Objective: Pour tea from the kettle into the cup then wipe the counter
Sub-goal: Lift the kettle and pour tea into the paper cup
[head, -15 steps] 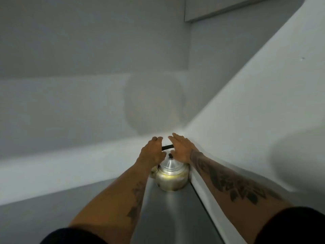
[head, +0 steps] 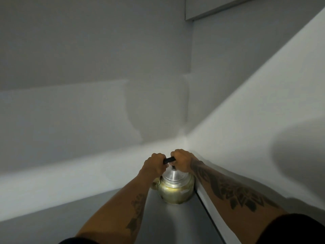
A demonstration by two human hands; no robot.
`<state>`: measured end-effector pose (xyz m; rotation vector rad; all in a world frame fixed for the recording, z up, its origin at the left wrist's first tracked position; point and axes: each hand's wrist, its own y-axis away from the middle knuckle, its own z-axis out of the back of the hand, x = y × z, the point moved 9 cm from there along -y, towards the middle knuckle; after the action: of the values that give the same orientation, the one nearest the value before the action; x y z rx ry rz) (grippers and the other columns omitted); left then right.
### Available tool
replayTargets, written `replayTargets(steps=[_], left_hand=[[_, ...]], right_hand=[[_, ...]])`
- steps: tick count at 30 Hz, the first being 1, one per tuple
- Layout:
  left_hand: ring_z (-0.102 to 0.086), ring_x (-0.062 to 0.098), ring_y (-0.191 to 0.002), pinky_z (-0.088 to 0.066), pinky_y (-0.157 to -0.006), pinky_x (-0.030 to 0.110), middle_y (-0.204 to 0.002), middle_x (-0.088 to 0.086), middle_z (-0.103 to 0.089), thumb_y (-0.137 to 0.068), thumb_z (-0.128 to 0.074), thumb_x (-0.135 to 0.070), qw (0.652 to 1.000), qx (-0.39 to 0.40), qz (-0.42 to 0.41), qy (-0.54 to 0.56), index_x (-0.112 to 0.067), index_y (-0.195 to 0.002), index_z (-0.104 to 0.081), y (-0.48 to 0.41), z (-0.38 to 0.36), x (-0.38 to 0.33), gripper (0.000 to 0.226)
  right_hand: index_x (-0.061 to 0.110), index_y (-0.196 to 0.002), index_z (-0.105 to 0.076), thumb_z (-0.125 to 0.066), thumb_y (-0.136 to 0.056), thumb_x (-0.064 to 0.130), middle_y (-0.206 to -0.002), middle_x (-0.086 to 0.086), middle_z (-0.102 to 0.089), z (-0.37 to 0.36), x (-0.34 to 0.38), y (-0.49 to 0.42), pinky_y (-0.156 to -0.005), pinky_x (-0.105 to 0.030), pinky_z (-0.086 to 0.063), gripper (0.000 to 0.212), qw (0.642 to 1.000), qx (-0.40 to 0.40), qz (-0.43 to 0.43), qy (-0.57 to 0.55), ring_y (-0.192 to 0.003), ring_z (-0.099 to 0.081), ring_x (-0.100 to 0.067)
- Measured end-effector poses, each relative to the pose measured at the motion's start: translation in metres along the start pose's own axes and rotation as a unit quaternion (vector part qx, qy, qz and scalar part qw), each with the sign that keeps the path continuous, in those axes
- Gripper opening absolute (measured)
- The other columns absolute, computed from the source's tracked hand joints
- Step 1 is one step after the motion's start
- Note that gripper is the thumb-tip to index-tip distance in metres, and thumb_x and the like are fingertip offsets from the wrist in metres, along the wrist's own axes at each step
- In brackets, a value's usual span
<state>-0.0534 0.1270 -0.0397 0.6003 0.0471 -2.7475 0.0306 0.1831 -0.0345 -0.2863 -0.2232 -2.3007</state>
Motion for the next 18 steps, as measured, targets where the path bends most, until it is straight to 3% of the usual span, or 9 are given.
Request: replayTargets(steps=[6, 9, 13, 15, 18], left_hand=[[-0.062, 0.027, -0.089, -0.052, -0.08, 0.037, -0.1, 0.009, -0.066, -0.087, -0.061, -0.025, 0.999, 0.017, -0.022, 0.026, -0.013, -0.101, -0.068, 0.008, 0.008, 0.008, 0.019], [-0.062, 0.024, -0.082, -0.054, -0.082, 0.039, -0.083, 0.004, -0.064, -0.085, -0.065, -0.021, 0.998, 0.022, -0.045, 0.043, -0.012, -0.096, -0.07, 0.023, 0.022, 0.013, 0.016], [-0.057, 0.016, -0.068, -0.046, -0.069, 0.025, -0.064, -0.007, -0.055, -0.078, -0.076, -0.021, 0.995, 0.009, -0.074, 0.073, -0.009, -0.093, -0.073, 0.064, 0.053, 0.019, 0.019], [-0.058, 0.013, -0.065, -0.046, -0.069, 0.023, -0.065, -0.005, -0.059, -0.076, -0.078, -0.023, 0.993, 0.004, -0.081, 0.09, -0.01, -0.094, -0.073, 0.093, 0.07, 0.026, 0.023], [-0.069, 0.02, -0.075, -0.056, -0.079, 0.03, -0.074, 0.006, -0.071, -0.076, -0.078, -0.021, 0.989, 0.005, -0.066, 0.132, -0.013, -0.095, -0.074, 0.13, 0.087, 0.041, 0.021]], right_hand=[[0.015, -0.079, -0.055, -0.058, -0.089, 0.022, -0.087, -0.005, -0.064, -0.002, 0.009, 0.006, -0.07, -0.035, -0.047, 0.012, 0.997, 0.017, 0.012, -0.074, -0.08, -0.06, -0.023], [0.014, -0.08, -0.058, -0.06, -0.088, 0.022, -0.088, -0.008, -0.067, 0.002, 0.026, 0.016, -0.075, -0.038, -0.051, 0.012, 0.996, 0.015, 0.041, -0.084, -0.082, -0.063, -0.025], [0.01, -0.078, -0.061, -0.065, -0.086, 0.023, -0.074, -0.001, -0.06, 0.014, 0.058, 0.039, -0.067, -0.032, -0.046, 0.016, 0.992, 0.001, 0.081, -0.101, -0.07, -0.055, -0.018], [0.008, -0.084, -0.066, -0.067, -0.085, 0.022, -0.073, -0.001, -0.061, 0.019, 0.08, 0.056, -0.064, -0.027, -0.044, 0.014, 0.989, -0.009, 0.102, -0.109, -0.068, -0.055, -0.016], [0.013, -0.089, -0.07, -0.071, -0.082, 0.021, -0.078, -0.004, -0.066, 0.025, 0.112, 0.08, -0.067, -0.028, -0.046, 0.011, 0.983, -0.021, 0.129, -0.127, -0.071, -0.058, -0.016]])
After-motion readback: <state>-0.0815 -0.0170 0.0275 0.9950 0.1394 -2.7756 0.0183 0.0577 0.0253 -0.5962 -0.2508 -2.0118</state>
